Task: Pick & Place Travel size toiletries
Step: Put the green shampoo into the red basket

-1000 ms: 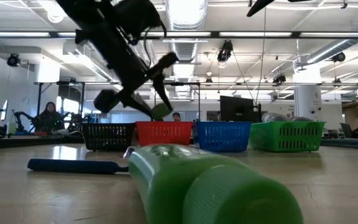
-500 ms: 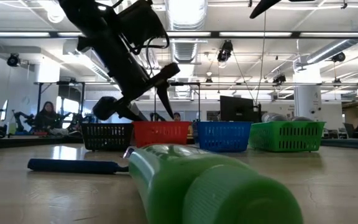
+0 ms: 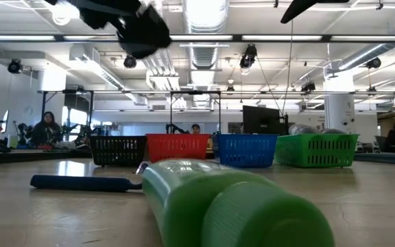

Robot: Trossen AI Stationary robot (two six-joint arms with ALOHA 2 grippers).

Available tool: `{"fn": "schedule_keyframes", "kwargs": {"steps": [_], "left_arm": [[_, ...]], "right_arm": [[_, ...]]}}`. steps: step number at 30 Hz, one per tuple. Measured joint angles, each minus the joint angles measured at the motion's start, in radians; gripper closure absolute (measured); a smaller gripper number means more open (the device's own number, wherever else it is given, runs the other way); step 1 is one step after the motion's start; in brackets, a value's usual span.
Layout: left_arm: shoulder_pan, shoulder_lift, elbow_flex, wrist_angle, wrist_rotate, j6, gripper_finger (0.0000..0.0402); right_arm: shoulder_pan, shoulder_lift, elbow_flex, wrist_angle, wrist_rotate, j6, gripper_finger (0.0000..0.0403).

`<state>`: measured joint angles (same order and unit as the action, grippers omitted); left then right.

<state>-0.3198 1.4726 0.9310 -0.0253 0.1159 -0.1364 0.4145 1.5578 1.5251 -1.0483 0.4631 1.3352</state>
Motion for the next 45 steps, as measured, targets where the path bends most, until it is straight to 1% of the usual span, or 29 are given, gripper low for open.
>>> {"fn": "schedule_keyframes", "kwargs": {"steps": [2,6,9,12,14,17,19,21,23,25,29,35,37,40,45], "left_arm": [[-0.055,0.028,0.001,0.048,-0.040,0.076,0.0156],[-0.101,0.138,0.014,0.122,-0.049,0.105,0.0156],[-0.105,0.227,0.066,0.121,-0.010,0.195,0.0156],[-0.103,0.305,0.129,0.109,0.037,0.323,0.0156],[-0.103,0.359,0.186,0.061,0.079,0.403,0.0156],[-0.103,0.439,0.297,-0.078,0.144,0.523,0.0156],[-0.105,0.488,0.375,-0.194,0.159,0.600,0.0156],[-0.107,0.535,0.447,-0.277,0.154,0.649,0.0156],[-0.105,0.569,0.507,-0.335,0.145,0.660,0.0156],[-0.101,0.593,0.555,-0.349,0.144,0.663,0.0156],[-0.101,0.626,0.601,-0.364,0.144,0.692,0.0156],[-0.101,0.629,0.596,-0.431,0.154,0.650,0.0156],[-0.102,0.629,0.578,-0.425,0.154,0.653,0.0156],[-0.103,0.629,0.551,-0.376,0.154,0.652,0.0156],[-0.103,0.629,0.520,-0.335,0.155,0.522,0.0156]], "right_arm": [[0.000,0.000,-0.003,-0.001,-0.003,-0.001,0.0060],[-0.002,0.000,-0.005,-0.005,-0.039,-0.004,0.0064],[-0.002,0.000,-0.005,-0.031,-0.063,0.009,0.0073],[0.002,0.000,-0.005,-0.072,-0.094,0.039,0.0083],[0.007,0.000,-0.006,-0.098,-0.103,0.055,0.0090],[0.018,0.000,-0.006,-0.126,-0.106,0.081,0.0099],[0.027,0.000,-0.006,-0.127,-0.107,0.095,0.0104],[0.033,0.000,-0.006,-0.131,-0.107,0.107,0.0109],[0.042,0.000,-0.006,-0.130,-0.107,0.111,0.0113],[0.051,0.000,-0.006,-0.130,-0.106,0.113,0.0117],[0.066,0.000,-0.006,-0.131,-0.102,0.131,0.0124],[0.079,0.000,-0.006,-0.134,-0.098,0.132,0.0133],[0.079,0.000,-0.006,-0.136,-0.097,0.131,0.0135],[0.079,0.000,-0.006,-0.162,-0.096,0.128,0.0138],[0.079,0.000,-0.006,-0.187,-0.094,0.131,0.0131]]}}
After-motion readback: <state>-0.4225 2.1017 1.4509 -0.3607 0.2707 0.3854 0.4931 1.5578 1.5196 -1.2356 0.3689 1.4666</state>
